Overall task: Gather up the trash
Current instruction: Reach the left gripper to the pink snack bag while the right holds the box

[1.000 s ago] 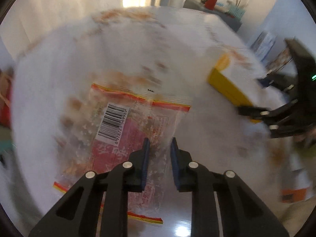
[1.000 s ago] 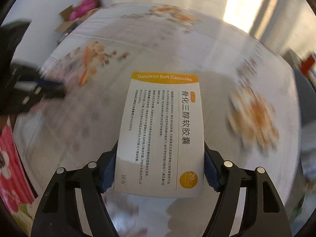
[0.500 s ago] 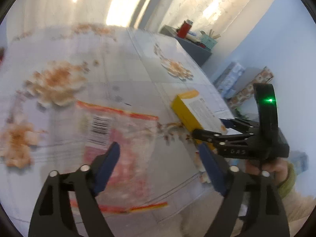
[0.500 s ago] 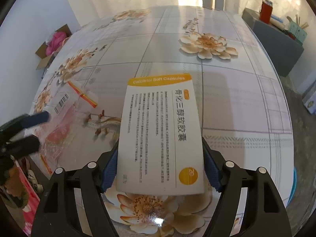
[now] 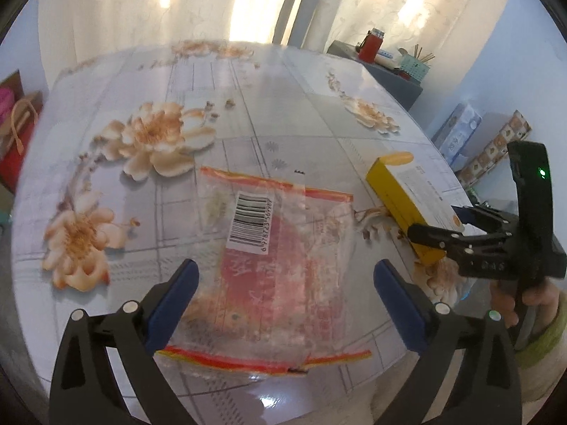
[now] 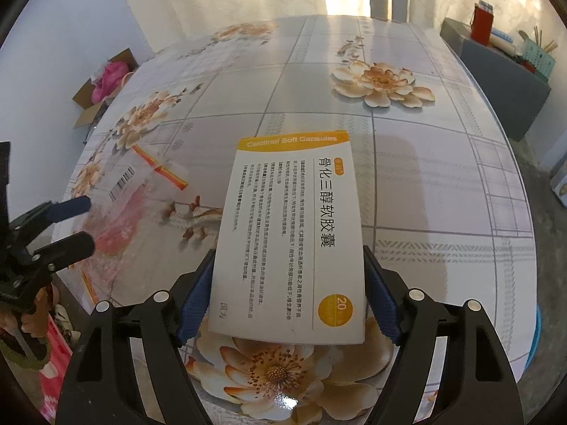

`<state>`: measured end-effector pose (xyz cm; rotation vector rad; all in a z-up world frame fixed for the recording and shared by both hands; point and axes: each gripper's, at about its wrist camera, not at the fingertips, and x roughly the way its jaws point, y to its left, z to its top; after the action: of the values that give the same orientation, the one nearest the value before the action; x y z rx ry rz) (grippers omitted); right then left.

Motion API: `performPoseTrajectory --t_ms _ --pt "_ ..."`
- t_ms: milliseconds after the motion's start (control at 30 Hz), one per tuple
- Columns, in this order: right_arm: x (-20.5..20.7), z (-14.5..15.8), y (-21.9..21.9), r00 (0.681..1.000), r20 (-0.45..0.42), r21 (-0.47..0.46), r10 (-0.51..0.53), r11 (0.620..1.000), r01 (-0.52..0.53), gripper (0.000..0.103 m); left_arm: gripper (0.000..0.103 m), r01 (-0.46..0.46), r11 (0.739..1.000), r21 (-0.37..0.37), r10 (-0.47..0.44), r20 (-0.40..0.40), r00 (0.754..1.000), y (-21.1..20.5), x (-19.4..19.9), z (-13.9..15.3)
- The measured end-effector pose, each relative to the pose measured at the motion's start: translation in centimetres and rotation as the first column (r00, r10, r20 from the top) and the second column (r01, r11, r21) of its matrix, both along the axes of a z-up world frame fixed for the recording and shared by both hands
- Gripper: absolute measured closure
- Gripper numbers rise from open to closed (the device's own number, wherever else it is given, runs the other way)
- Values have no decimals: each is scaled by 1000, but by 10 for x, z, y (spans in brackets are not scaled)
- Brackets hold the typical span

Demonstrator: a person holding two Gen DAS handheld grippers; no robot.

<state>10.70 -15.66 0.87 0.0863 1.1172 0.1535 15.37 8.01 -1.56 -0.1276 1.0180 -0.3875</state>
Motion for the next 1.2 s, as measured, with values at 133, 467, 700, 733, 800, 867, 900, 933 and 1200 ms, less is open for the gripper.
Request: performPoseTrajectory --t_ms 133,467,700,733,800,867,900,933,1200 --pt "0 0 -1 1000 5 6 1 1000 -1 29 6 31 999 23 -30 -14 999 -14 1 -7" --pt "-1 -1 3 1000 13 -7 6 1000 -5 27 6 92 974 206 -95 7 995 -41 -12 -23" --pt "-2 0 3 1000 14 -10 2 1000 -2 27 7 60 977 203 -65 21 998 -44 -11 -27" --pt "-2 0 3 1000 14 -10 3 1000 -3 27 10 56 977 208 -62 24 998 -44 -11 -27" --pt "-2 0 3 1000 14 -10 2 1000 -2 27 14 47 972 229 -56 33 998 -43 -10 -28" --pt "-2 0 3 1000 15 -10 4 1000 -4 27 16 44 971 236 -54 36 998 -43 -10 -26" --pt "-2 0 3 1000 15 -10 3 1000 -3 27 17 44 970 237 -54 37 998 -41 -11 -26" --pt "-2 0 3 1000 15 -10 3 1000 -3 27 18 44 968 245 -56 40 998 -41 -12 -26" --pt "-1 -1 3 1000 16 -8 2 1000 -1 27 29 56 961 269 -79 74 994 -45 -15 -25"
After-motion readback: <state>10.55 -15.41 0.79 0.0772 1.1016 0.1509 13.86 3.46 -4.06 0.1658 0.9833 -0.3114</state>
